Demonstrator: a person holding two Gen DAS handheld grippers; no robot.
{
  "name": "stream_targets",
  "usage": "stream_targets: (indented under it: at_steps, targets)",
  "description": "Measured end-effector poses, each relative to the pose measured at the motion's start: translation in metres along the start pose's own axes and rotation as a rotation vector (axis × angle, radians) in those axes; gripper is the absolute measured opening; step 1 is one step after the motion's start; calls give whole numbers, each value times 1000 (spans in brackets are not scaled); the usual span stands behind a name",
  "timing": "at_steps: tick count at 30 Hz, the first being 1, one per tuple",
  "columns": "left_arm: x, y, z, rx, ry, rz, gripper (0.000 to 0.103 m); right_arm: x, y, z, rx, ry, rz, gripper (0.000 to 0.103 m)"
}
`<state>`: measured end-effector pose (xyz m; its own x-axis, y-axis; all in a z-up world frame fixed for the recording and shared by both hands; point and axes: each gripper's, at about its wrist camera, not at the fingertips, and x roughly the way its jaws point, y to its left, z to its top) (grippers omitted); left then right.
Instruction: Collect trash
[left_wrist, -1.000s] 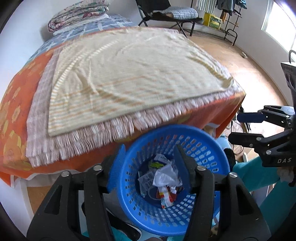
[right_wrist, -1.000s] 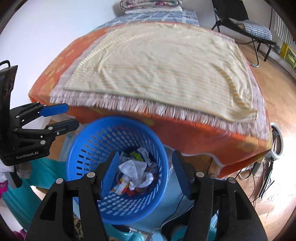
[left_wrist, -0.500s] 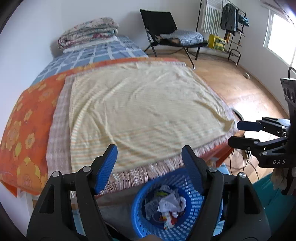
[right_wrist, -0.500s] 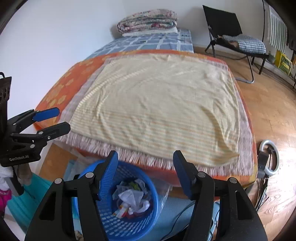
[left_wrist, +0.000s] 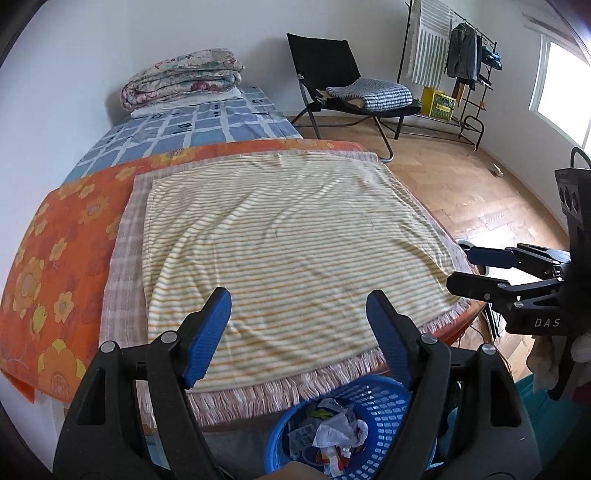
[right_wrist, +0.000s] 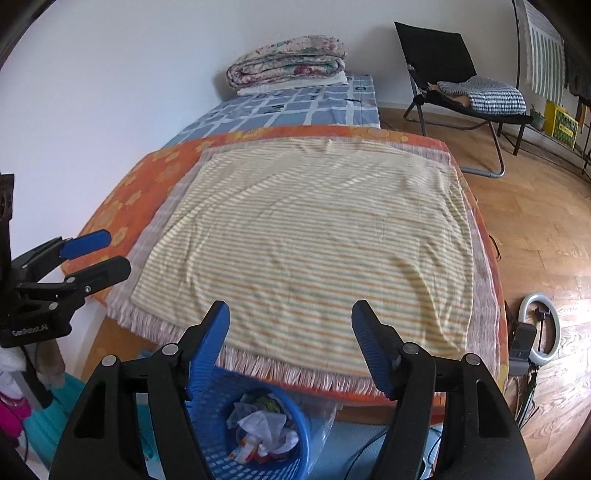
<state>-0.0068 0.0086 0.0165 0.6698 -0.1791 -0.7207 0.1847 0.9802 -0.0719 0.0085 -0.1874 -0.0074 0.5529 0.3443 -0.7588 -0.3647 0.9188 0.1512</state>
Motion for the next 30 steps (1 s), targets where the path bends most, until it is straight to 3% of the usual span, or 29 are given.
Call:
stream_targets:
  at_steps: [21, 23, 30]
  targets:
    - [20, 6, 2, -20, 4, 69, 79, 20, 0, 10, -32, -6, -35, 68]
    - [19, 5, 2, -19, 3, 74, 86, 20, 0, 9, -30, -6, -36, 68]
    - [14, 4, 1, -23, -15, 72, 92, 21, 0, 8, -33, -7, -43, 68]
